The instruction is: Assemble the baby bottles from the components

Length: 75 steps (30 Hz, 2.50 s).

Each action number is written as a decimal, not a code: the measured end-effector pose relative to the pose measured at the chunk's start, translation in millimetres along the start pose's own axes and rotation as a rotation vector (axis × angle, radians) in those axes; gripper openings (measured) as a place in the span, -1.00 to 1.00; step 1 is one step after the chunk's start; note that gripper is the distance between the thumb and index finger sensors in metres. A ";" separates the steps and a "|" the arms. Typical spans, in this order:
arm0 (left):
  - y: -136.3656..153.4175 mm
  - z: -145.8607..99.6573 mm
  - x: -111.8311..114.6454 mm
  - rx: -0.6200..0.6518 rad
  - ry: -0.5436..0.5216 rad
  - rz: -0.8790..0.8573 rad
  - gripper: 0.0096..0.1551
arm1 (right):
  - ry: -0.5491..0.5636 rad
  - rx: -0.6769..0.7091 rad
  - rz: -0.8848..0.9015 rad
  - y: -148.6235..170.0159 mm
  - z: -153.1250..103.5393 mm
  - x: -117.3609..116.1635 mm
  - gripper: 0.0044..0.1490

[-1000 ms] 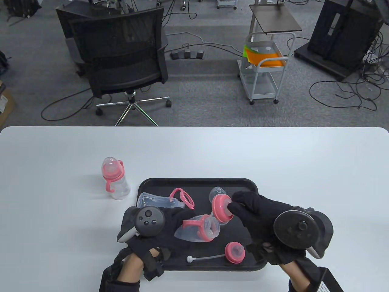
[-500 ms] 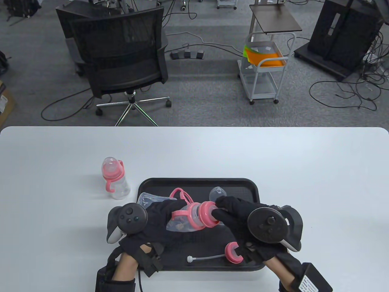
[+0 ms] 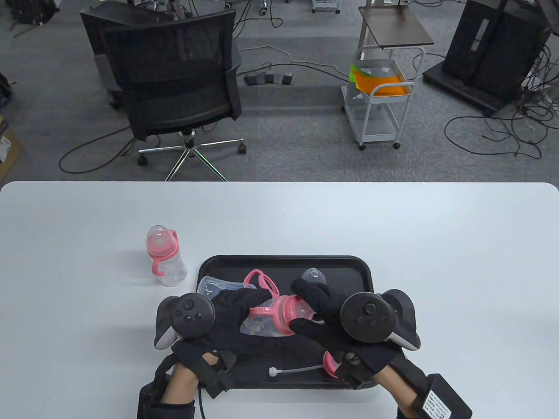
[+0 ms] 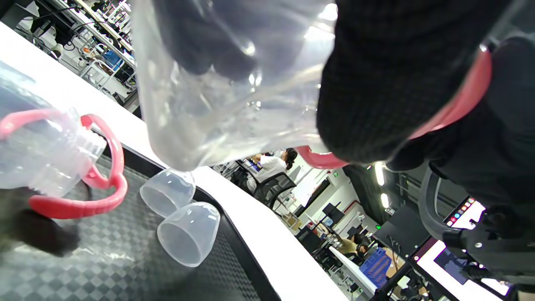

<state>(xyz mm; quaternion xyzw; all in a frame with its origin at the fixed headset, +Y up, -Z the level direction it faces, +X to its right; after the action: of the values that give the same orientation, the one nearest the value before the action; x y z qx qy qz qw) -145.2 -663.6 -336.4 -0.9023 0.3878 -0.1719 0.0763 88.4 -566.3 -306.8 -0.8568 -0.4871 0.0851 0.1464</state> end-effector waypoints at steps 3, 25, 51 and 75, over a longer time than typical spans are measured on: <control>1.2 0.4 0.3 -0.005 0.015 0.004 0.20 | -0.047 0.053 -0.032 -4.1 -0.5 -2.9 -0.03; -1.2 -2.0 -3.6 0.014 -0.006 -0.004 0.20 | -0.089 0.125 -0.108 -14.6 -6.1 -6.2 0.11; -18.5 -8.6 -2.5 0.017 -0.150 0.118 0.24 | 0.071 0.001 -0.030 -6.5 -0.3 -9.3 0.04; 13.0 -17.4 -35.9 -0.155 -0.345 -0.047 0.22 | 0.034 -0.305 -0.006 75.1 33.4 -5.6 -0.10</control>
<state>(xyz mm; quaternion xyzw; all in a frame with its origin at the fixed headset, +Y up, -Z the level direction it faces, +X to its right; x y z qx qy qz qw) -183.4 -646.5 -332.8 -0.9303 0.3601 0.0139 0.0680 136.7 -601.8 -363.3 -0.8690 -0.4942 -0.0049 0.0232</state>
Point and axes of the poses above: the tracker on the back of each hand, its own y axis roughly to the little-finger side, its own z axis roughly from the wrist to the fingertips, x = y × z, the point moved 3 cm from there along z, roughly from the wrist to the fingertips, and after that the axes turned 15 degrees about -x, right-handed, at the moved point
